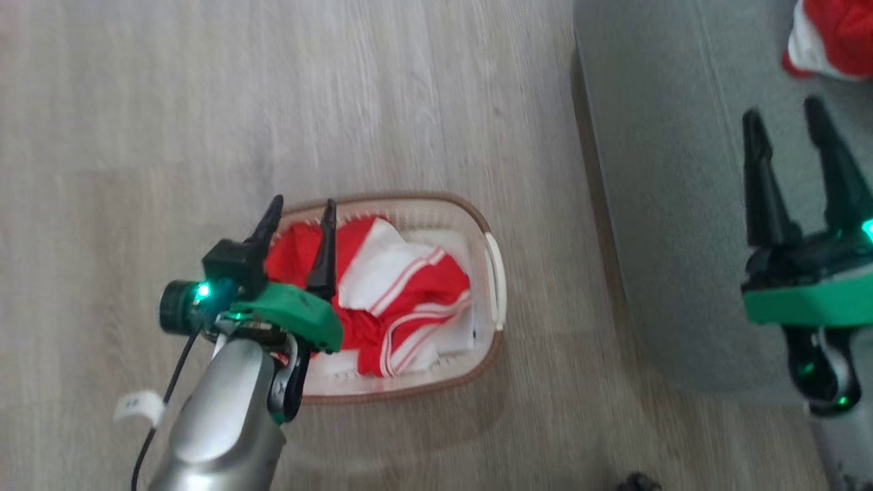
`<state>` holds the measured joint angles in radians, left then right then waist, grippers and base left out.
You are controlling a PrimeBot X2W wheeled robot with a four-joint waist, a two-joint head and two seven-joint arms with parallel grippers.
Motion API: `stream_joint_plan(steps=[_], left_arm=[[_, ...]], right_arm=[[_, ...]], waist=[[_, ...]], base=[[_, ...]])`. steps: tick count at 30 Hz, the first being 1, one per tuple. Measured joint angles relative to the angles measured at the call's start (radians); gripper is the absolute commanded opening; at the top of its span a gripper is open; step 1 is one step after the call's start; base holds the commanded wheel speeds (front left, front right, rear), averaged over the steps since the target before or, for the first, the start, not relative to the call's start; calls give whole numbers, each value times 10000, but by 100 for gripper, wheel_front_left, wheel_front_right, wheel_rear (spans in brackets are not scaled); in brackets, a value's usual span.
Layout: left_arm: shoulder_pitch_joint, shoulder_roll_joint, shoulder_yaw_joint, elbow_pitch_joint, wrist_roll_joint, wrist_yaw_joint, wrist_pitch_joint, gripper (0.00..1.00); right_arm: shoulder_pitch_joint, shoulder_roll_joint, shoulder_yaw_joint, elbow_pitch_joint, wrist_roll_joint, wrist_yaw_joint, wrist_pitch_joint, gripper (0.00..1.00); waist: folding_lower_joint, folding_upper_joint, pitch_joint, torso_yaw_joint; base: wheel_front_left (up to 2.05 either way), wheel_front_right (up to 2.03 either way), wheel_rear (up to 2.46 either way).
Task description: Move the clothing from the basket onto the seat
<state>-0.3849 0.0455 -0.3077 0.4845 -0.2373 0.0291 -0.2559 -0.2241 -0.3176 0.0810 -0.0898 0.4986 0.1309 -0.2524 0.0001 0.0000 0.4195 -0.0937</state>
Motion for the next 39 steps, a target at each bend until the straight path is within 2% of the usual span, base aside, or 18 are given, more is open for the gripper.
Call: stream_joint_plan(steps=[5,10,21,26,31,35,39], left_arm=[[-934,-21,-265,1837,-316,-236,-6,100],[-1965,-27,-685,3465,-1177,-466,-6,100],[-4026,-48,-1530,6721,-1898,-483,-6,100],[-4763,-50,-1624,7444,-1906,-372,36,100],[-5350,-6,-1622,7864,-1985,-182,543,100],[-5572,174,-1609,8007,-1987,213,711,100],[-5787,399,-1691,8061,-1967,330,1120,100]], right_arm=[[-639,-54,-94,-188,67,0,-2,100],[-1115,-211,-351,-347,146,0,-2,100],[-2075,-322,-537,-602,247,0,-2,100],[-2295,-330,-537,-690,247,0,-2,100],[-2531,-307,-568,-796,305,0,-4,100],[-2595,-276,-510,-823,305,0,-4,100],[-2696,-92,-451,-849,391,0,-4,100]], waist=[[1,0,852,-300],[1,0,1662,-534],[2,-1,3364,-1029],[1,-1,3929,-1283],[1,-1,4577,-1609],[1,-1,5025,-1841],[0,0,5341,-2081]], base=[[0,0,0],[0,0,0],[0,0,0],[0,0,0],[0,0,0],[0,0,0],[0,0,0]])
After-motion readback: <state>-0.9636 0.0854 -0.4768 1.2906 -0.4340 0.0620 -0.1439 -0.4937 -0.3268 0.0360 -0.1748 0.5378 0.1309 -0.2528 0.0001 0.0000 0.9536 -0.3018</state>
